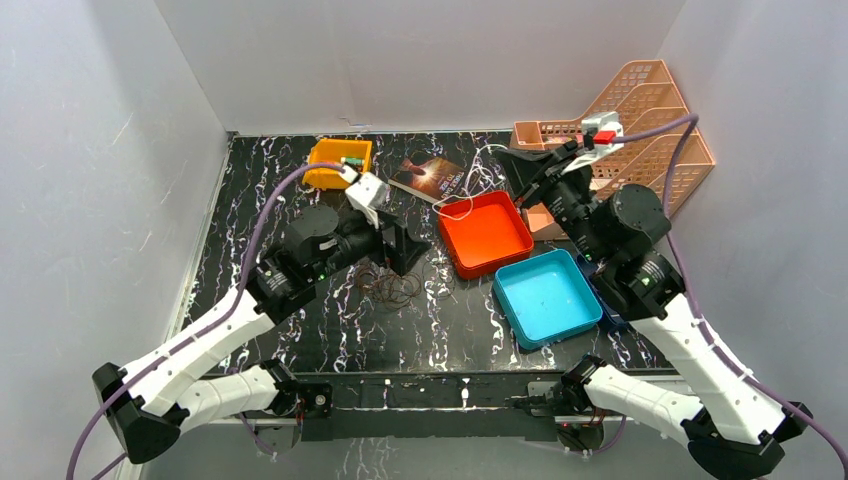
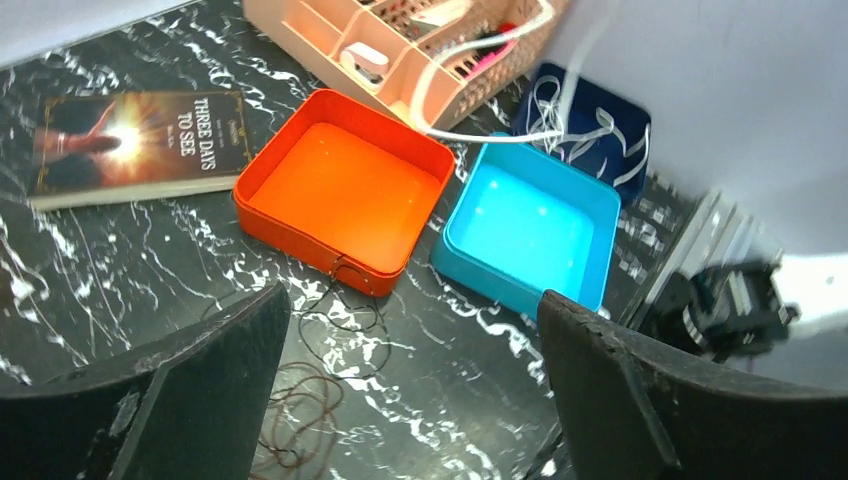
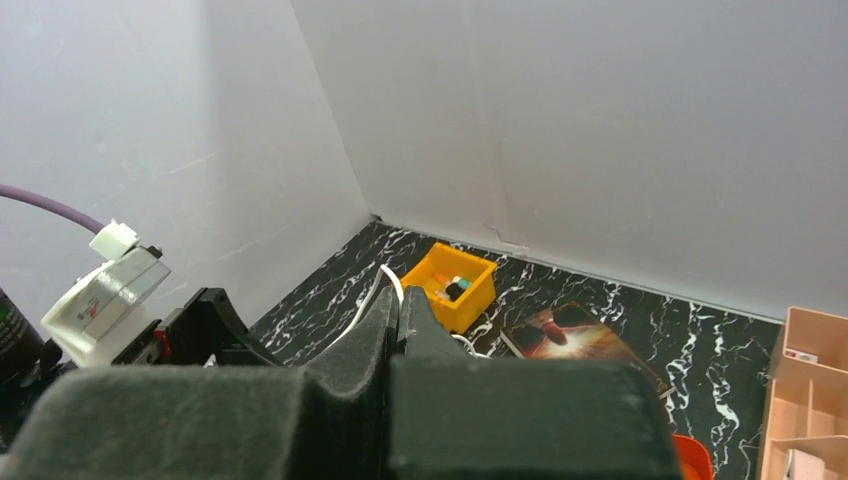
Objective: Untangle the cables
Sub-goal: Place the cable in the bin.
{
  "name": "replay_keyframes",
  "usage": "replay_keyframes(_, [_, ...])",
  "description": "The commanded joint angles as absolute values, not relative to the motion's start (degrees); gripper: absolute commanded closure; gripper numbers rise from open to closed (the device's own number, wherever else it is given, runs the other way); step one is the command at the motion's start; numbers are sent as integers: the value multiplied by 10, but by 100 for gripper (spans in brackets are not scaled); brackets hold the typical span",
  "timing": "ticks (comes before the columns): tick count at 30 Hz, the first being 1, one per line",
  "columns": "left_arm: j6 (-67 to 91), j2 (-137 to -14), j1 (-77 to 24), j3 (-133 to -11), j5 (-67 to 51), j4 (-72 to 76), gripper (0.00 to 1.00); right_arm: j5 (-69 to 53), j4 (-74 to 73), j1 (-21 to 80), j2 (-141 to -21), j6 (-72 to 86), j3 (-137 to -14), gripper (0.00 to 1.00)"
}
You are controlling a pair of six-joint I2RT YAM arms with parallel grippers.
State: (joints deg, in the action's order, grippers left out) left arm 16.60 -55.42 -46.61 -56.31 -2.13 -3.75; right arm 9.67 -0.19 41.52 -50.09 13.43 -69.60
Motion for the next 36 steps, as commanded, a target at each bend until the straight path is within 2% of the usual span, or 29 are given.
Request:
replay_keyframes(1, [-8,-557,-466,-583,-134,-1,6,68,15,415,-509,153,-711,100])
replay_keyframes(8, [-151,-526,-473,-540,-223,69,9,46,17,416,-522,167,-710,100])
replay_keyframes(12, [-214,-543,-490,-527,-245,104,14,35,18,415,-528,175,-711,100])
replay_keyframes(26, [-313,-596,-526,-521,-155,184,26,13,24,415,-531,193,-708,100])
replay_keyframes(33, [-335,-614,-526,-523,-134,165,37,6,28,415,-531,201,-708,100])
replay_keyframes(36, [-341,-621,-526,-524,-125,152,46,1,28,416,-531,204,-710,100])
